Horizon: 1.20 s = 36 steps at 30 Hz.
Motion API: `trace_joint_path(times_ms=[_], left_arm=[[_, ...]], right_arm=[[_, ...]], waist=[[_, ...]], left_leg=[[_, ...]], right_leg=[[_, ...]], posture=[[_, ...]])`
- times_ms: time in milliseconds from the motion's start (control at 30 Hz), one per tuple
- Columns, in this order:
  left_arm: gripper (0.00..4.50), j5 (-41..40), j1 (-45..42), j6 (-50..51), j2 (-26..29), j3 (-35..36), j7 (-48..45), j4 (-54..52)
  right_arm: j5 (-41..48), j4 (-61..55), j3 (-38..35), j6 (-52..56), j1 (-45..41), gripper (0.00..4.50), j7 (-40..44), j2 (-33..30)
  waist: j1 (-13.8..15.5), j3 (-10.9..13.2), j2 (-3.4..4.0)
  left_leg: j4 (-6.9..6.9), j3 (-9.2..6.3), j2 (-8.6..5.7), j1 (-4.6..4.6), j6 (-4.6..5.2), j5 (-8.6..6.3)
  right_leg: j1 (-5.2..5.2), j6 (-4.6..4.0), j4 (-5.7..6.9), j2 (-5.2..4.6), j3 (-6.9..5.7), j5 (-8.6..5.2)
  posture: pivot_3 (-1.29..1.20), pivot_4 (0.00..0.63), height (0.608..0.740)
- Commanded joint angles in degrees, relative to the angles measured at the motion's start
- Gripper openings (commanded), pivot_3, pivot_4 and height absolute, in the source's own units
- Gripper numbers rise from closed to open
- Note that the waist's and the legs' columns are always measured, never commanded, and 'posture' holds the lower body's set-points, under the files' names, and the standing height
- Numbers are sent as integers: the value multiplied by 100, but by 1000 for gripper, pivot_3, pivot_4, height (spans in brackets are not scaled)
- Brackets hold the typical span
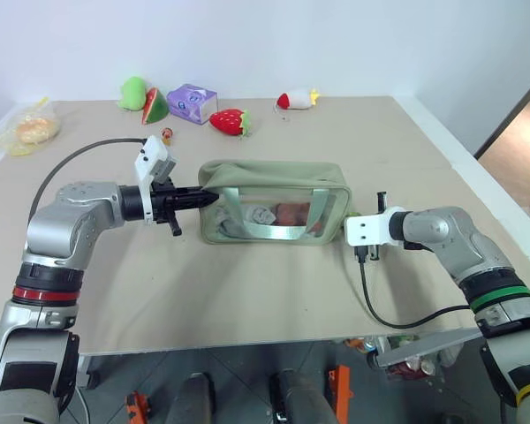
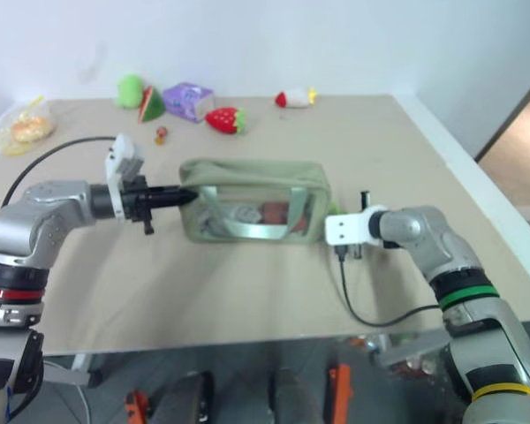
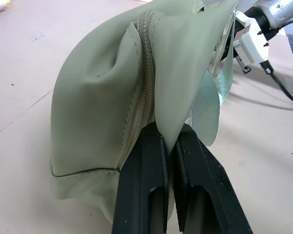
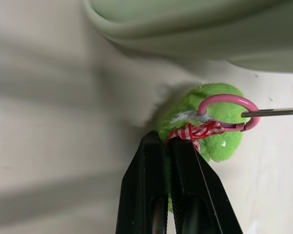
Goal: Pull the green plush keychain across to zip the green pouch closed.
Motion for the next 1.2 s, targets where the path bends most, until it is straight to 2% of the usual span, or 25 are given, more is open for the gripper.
trace_joint_path(times_ms=[33,67,133,167,233,367,433,533,667,800,967,1200], left_arm=[[0,-110,30,65,56,173,45,-182],[0,-132,37,81,59,186,53,-187],[0,-203,63,146,73,235,47,-204],[369,-249,82,170,91,258,19,-225],[774,-370,127,274,130,320,-7,-288],[2055,-621,135,502,186,458,-58,-399],[2833,-711,183,577,227,533,-38,-531],[3817,-734,344,636,371,685,111,-694],[3817,-1242,900,823,624,1292,3,-1155],[3817,-1643,1744,848,774,2067,73,-1510],[3817,-1907,2321,984,660,2776,553,-1144],[3817,-1985,2585,882,543,2812,692,-1135]], right_arm=[[234,203,-129,348,22,22,205,90],[359,210,-220,480,2,656,270,86],[785,120,-511,839,-1,1277,513,33],[933,96,-652,978,-28,1557,526,11],[1182,110,-905,1353,-82,1563,602,-68],[2192,-438,-1544,2263,-20,1563,1426,-372],[2669,-825,-1804,2705,112,1563,1877,-595],[3237,-1250,-2182,3376,207,1563,2217,-847],[3999,-1786,-2712,4069,471,1563,2507,-1053],[4776,-2333,-3336,4911,802,1563,2282,-981],[5742,-3512,-3986,6069,1612,1563,1650,-666],[6232,-4445,-4336,6554,2507,1563,1010,-479]], waist=[[0,-2,-3],[0,-2,-3],[3,-2,-3],[5,-2,-3],[4,-1,-2],[6,7,2],[6,7,3],[6,7,3],[-20,8,3],[-9,8,4],[11,7,2],[30,8,1]], left_leg=[[-1,0,1,1,0,0],[-1,0,1,1,0,0],[-1,0,1,0,0,0],[-1,0,1,0,0,0],[-3,0,1,-5,0,0],[-10,0,0,-14,0,0],[-14,0,0,-15,1,-1],[-21,0,1,-12,0,-4],[-25,3,5,-7,-1,-9],[-26,3,9,-9,-1,-11],[-22,2,8,-10,-2,-12],[-13,3,-4,-15,-4,-13]], right_leg=[[0,-1,0,0,-1,0],[0,-1,0,0,-1,0],[0,-1,0,0,0,0],[0,-1,0,-1,-1,0],[-2,0,-7,-1,-1,-1],[-10,2,-12,-2,-1,-2],[-12,3,-14,-2,-1,-3],[-11,0,-15,-2,-3,-10],[-15,-8,-15,0,-2,-15],[-20,-15,-14,0,-7,-19],[-15,-17,-16,-8,-13,-22],[-11,-17,-23,-32,-24,-21]], posture=[[0,150,740],[0,150,740],[0,150,740],[0,150,740],[0,150,740],[0,150,740],[0,150,740],[0,150,740],[0,150,740],[0,150,740],[0,150,740],[0,150,740]])
